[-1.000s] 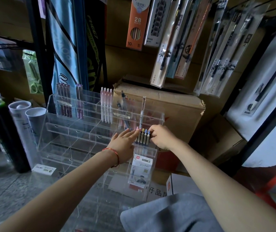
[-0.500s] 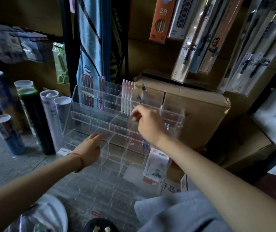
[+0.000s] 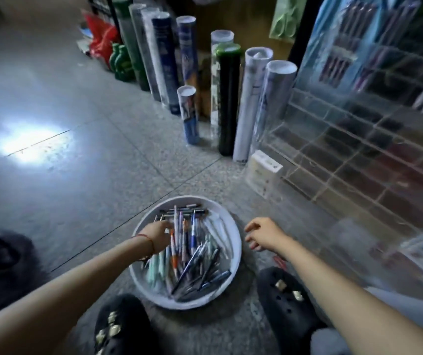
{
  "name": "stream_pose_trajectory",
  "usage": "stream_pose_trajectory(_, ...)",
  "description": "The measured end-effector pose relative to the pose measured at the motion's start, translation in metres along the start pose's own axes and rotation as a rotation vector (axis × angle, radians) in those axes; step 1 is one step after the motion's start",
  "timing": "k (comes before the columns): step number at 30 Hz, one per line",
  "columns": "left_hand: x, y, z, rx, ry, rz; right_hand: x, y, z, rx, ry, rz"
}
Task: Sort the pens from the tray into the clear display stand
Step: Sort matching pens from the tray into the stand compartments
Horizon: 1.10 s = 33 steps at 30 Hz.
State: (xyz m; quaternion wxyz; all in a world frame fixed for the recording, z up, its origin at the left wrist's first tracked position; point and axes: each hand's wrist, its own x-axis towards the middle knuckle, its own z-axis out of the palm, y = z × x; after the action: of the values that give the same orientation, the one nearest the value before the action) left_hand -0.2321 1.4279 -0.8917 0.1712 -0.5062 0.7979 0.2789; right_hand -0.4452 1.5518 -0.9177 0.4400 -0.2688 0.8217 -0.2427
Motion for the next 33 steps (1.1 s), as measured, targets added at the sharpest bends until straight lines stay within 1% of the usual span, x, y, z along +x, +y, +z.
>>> stream_pose_trajectory(4, 0.024, -0.005, 0.032, -0.117, -0.006, -0.054, 0.032, 0.017, 0.031, 0.049, -0.011, 0.145)
stream_pose_trajectory(6, 0.036, -0.003, 0.049, -0.186, 0.013, -0.071, 0.043, 0.016, 0.049, 0.079, -0.036, 0.166)
stream_pose_trajectory(8, 0.047, -0.002, 0.062, -0.195, 0.082, -0.077, 0.053, 0.012, 0.067, 0.087, -0.055, 0.157)
stream_pose_trajectory(11, 0.060, -0.004, 0.074, -0.155, 0.116, -0.062, 0.070, 0.002, 0.094, 0.046, -0.069, 0.069)
stream_pose_trajectory(13, 0.068, -0.010, 0.078, -0.148, 0.106, -0.058, 0.079, -0.005, 0.109, -0.003, -0.046, -0.013)
stream_pose_trajectory(17, 0.080, -0.025, 0.083, -0.121, 0.105, -0.033, 0.100, -0.027, 0.130, -0.112, -0.012, -0.116)
stream_pose_trajectory(20, 0.081, -0.033, 0.091, -0.087, 0.149, -0.007, 0.119, -0.040, 0.140, -0.200, 0.040, -0.163)
stream_pose_trajectory(22, 0.081, -0.034, 0.096, -0.082, 0.184, 0.003, 0.130, -0.043, 0.142, -0.253, 0.050, -0.156)
stream_pose_trajectory(26, 0.088, -0.037, 0.097, -0.167, 0.303, -0.073, 0.139, -0.049, 0.143, -0.264, 0.052, -0.176)
stream_pose_trajectory(29, 0.092, -0.044, 0.095, -0.235, 0.319, -0.143, 0.138, -0.053, 0.145, -0.216, 0.152, -0.261)
stream_pose_trajectory(31, 0.093, -0.051, 0.094, -0.279, 0.298, -0.173, 0.139, -0.059, 0.147, -0.198, 0.114, -0.324)
stream_pose_trajectory(33, 0.093, -0.056, 0.095, -0.296, 0.281, -0.174, 0.138, -0.069, 0.153, -0.240, 0.016, -0.327)
